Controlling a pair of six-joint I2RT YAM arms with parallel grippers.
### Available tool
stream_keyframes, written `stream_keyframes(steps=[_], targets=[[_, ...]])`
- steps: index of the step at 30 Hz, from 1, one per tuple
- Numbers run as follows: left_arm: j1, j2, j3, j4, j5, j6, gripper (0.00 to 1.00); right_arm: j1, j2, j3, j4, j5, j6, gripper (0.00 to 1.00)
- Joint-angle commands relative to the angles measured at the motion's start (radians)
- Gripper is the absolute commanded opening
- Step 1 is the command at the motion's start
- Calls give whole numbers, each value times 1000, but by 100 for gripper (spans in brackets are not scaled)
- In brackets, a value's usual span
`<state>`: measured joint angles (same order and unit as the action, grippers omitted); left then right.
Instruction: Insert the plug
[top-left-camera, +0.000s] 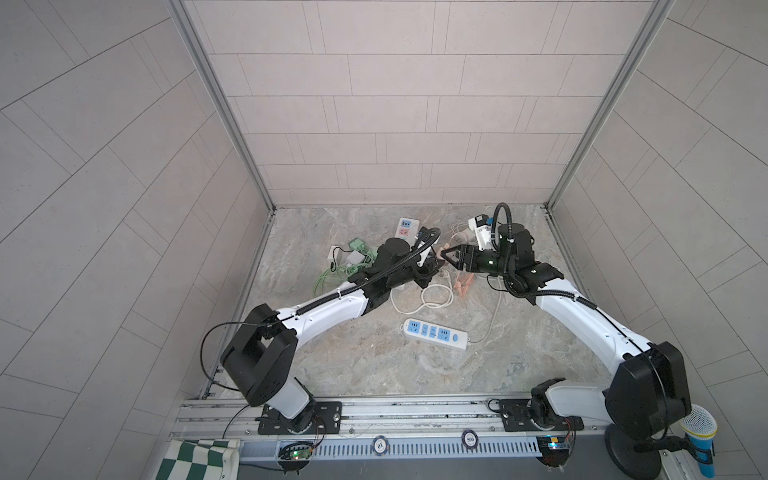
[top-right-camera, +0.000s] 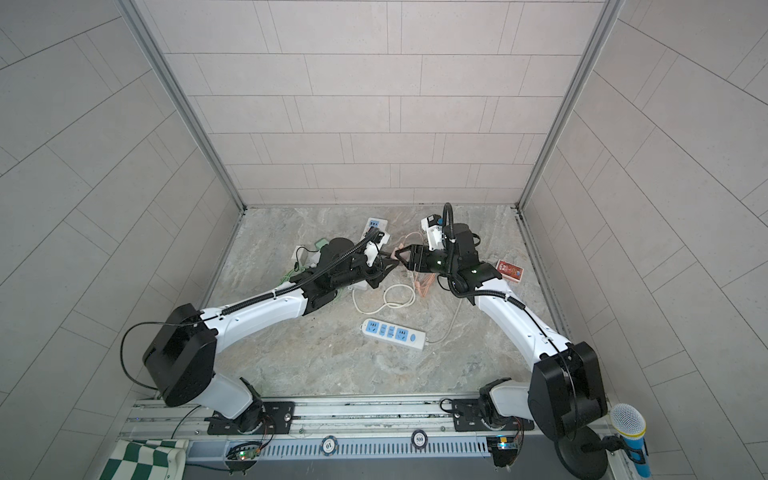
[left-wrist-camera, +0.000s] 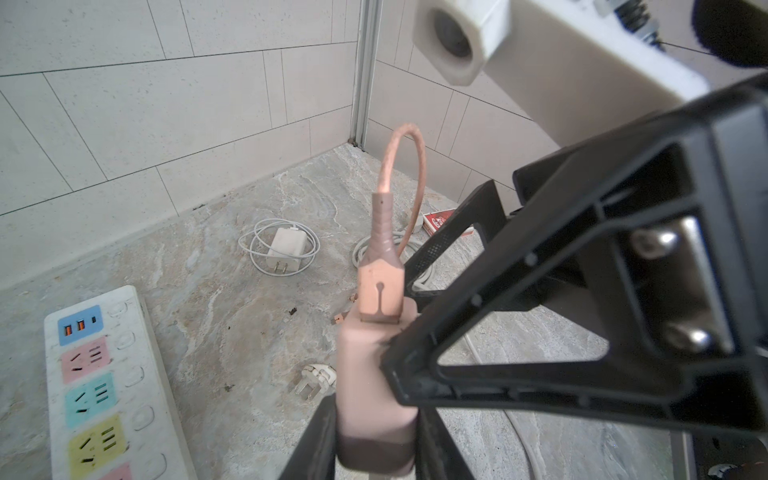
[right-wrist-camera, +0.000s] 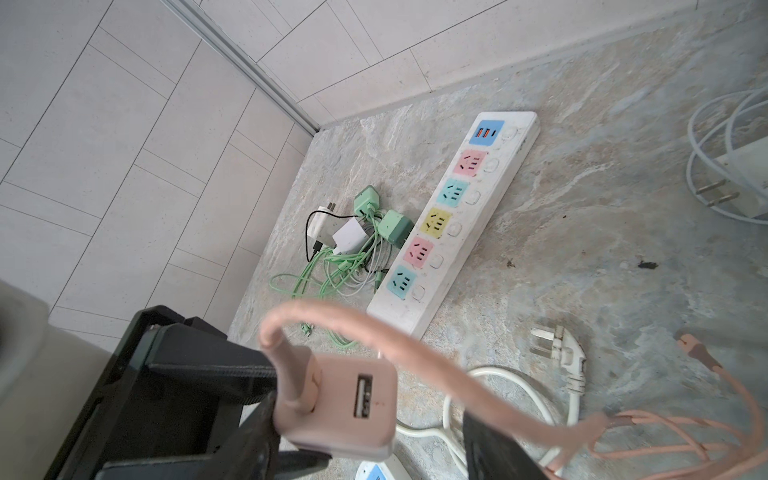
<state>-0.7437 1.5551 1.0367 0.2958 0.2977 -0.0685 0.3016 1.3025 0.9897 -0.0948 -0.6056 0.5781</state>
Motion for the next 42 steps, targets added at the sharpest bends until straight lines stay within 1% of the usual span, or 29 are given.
stream_keyframes(steps=[1,8,16,22,27,28,32,35,36,39,42], targets=[[-10,-36,-10,42,-4,22,0,11,9,35,33,-12,12,66],[-14,-34,-10,40,-16,33,0,25,34,52,19,-26,8,59],[-15,-39,-9,34,-25,43,0,25,32,38,-20,-8,-19,58],[-16,-39,-6,27,-22,47,0,25,36,35,-13,-12,-18,48],[-16,-33,-7,27,-22,48,0,25,44,40,-12,-20,-22,32],[-16,-33,-7,24,-32,46,3,24,43,41,-13,-20,-24,30],[-16,-48,-18,20,-58,37,28,25,29,32,-31,15,-42,25],[-16,-66,-30,17,-63,30,30,25,24,30,-47,40,-53,24],[-15,-68,-32,17,-63,27,32,25,24,30,-48,40,-55,23],[-16,-78,-27,-1,-48,19,47,25,12,23,-53,62,-60,23],[-16,-106,-46,-3,-36,2,53,24,-13,10,-66,97,-83,22]])
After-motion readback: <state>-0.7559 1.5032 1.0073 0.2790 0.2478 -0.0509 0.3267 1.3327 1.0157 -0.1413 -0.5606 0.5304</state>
